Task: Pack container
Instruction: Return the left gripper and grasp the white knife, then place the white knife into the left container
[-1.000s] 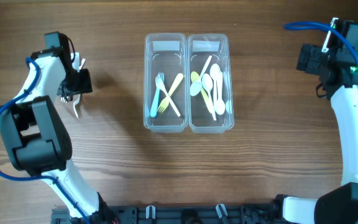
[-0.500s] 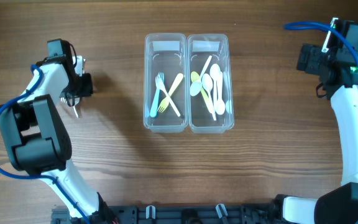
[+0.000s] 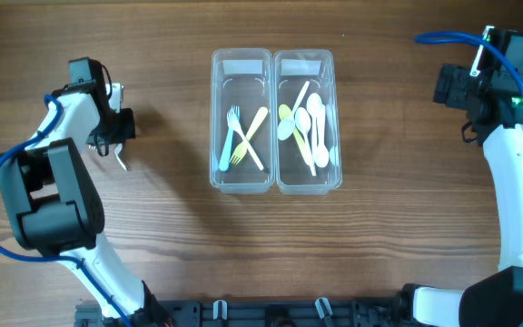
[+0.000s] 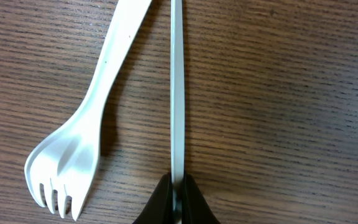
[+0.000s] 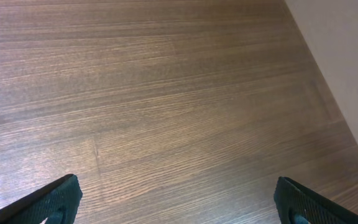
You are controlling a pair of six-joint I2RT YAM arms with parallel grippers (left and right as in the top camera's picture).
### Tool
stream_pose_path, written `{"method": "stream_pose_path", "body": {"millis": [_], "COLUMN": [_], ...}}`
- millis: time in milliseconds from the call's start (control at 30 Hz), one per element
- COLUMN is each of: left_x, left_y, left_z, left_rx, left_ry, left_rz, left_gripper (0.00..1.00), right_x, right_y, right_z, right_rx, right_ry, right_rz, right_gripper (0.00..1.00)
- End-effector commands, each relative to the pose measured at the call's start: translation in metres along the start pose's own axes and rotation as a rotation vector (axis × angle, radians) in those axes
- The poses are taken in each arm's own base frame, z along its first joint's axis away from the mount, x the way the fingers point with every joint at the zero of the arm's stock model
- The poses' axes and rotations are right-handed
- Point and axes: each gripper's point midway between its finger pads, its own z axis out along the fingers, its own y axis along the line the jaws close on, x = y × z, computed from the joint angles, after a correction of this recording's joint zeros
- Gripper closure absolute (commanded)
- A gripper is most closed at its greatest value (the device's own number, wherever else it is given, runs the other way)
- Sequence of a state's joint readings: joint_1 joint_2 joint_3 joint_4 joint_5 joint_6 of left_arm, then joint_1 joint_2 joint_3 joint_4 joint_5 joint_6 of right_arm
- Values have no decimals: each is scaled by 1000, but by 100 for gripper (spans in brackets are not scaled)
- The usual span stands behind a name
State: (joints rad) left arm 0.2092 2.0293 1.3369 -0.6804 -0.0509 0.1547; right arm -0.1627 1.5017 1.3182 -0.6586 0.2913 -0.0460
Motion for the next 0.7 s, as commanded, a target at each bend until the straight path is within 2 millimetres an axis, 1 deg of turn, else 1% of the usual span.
{"method": "stream_pose_path", "body": {"millis": [0, 67, 167, 267, 400, 467, 567, 667], "left_x": [7, 4, -6, -10, -6, -2, -3, -7], "left_y": [2, -2, -15, -28, -49, -65, -88, -103], "left_z": [7, 2, -16, -33, -48, -56, -72, -93], "left_rx": [6, 18, 42, 48, 64, 72, 87, 100], "left_ry": [27, 15, -35, -62, -63, -62, -93, -149], "left_rz": [-21, -43, -17, 18, 69, 109, 165, 198], "left_gripper": [96, 96, 96, 96, 96, 96, 96, 96], "right_x": [-4, -4, -4, -4, -4, -4, -4, -4], "right_y": [1, 1, 1, 1, 1, 1, 1, 1], "right_z": [-2, -2, -2, -2, -2, -2, -2, -2], "right_rx": [-5, -5, -5, -5, -5, -5, -5, -5], "right_ry": [-11, -11, -11, -11, -10, -11, -11, -10], "right_rz": [22, 22, 22, 22, 22, 22, 22, 22], "right_gripper": [0, 0, 0, 0, 0, 0, 0, 0]}}
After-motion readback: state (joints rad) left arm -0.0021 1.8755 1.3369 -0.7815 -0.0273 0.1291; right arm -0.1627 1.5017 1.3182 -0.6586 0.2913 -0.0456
